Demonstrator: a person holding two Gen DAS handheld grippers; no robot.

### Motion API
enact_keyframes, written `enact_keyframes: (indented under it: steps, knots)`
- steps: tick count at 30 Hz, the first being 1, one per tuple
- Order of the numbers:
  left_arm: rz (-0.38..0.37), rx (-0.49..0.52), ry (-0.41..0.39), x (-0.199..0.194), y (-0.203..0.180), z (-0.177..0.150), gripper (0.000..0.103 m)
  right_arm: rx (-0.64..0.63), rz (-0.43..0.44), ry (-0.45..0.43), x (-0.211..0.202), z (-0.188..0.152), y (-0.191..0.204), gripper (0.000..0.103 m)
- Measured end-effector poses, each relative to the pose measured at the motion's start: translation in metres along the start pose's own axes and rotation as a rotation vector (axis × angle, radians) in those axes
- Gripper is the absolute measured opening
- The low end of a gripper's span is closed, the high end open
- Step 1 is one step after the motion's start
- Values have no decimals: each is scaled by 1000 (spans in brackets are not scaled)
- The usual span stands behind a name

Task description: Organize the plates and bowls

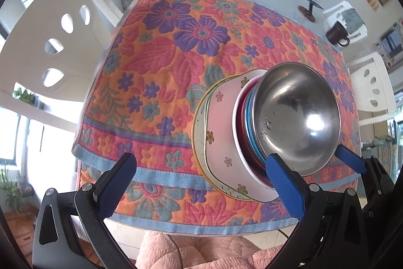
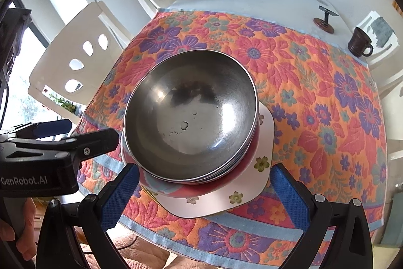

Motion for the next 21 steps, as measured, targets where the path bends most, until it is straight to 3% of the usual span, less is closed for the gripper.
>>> enact_keyframes:
  steps: [21]
  knots:
    - [40, -187, -75, -4, -6, -13, 102, -198, 83, -11, 2, 8, -2, 103]
Point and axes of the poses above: each gripper's, at about its wrist camera, not at the fingertips, and x roughly the way its jaws point, y to its left, z to its top, the point moved 3 cm from there along x, roughly the way its jaws point, and after that the axes turned 7 degrees about -z, right-handed, at the moved point
